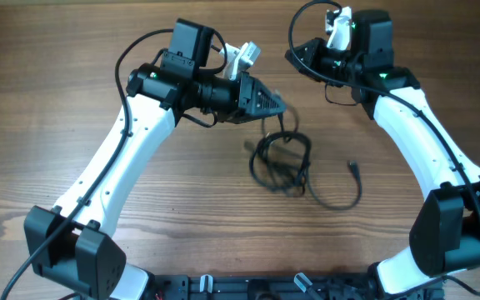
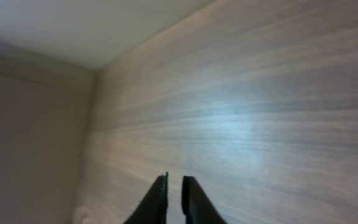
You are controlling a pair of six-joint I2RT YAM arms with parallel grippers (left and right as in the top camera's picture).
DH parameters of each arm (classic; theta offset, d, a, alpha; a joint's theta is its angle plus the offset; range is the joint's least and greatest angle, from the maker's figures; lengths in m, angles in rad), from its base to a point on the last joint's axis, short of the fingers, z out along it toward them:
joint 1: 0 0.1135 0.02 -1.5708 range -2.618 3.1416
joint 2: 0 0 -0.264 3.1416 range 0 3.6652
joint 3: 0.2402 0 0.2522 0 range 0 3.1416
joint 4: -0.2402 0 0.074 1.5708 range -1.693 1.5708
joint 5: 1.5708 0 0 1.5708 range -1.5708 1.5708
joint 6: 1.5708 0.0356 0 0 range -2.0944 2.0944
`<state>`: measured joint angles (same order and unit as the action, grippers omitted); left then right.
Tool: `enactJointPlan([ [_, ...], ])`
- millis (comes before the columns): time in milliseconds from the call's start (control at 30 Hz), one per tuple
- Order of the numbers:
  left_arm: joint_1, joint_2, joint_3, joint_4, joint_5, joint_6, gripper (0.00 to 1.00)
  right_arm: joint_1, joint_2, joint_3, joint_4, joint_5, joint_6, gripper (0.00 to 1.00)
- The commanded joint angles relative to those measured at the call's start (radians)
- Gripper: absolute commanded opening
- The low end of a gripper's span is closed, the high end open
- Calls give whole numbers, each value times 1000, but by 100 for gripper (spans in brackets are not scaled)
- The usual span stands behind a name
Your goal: Untangle cables
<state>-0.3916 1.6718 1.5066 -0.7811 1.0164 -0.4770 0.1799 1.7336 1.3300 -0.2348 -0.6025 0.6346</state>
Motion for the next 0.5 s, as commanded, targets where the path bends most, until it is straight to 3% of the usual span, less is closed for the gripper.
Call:
enactJointPlan([
  [0,-6,2,5,-44,-339,1,62,-2,9,5,66,-135,-49,8],
  [33,-8,2,4,-59,-456,1,59,-4,9,7,45,-167,-89,8],
  [100,-7,2,4,-63,-485,2,59,-14,10,7,-80,-143,-129,10],
  [167,-8,2,4,-92,-588,1,60,-22,10,7,-200,-122,-188,24],
  [267,-8,13,-5,-111,-678,2,60,-23,10,7,-286,-68,-236,35],
  [400,-20,70,-18,-117,-636,23,61,-32,10,7,-319,-58,-295,54],
  [467,-45,117,-18,-115,-564,139,64,-57,10,7,-325,-48,-297,63],
])
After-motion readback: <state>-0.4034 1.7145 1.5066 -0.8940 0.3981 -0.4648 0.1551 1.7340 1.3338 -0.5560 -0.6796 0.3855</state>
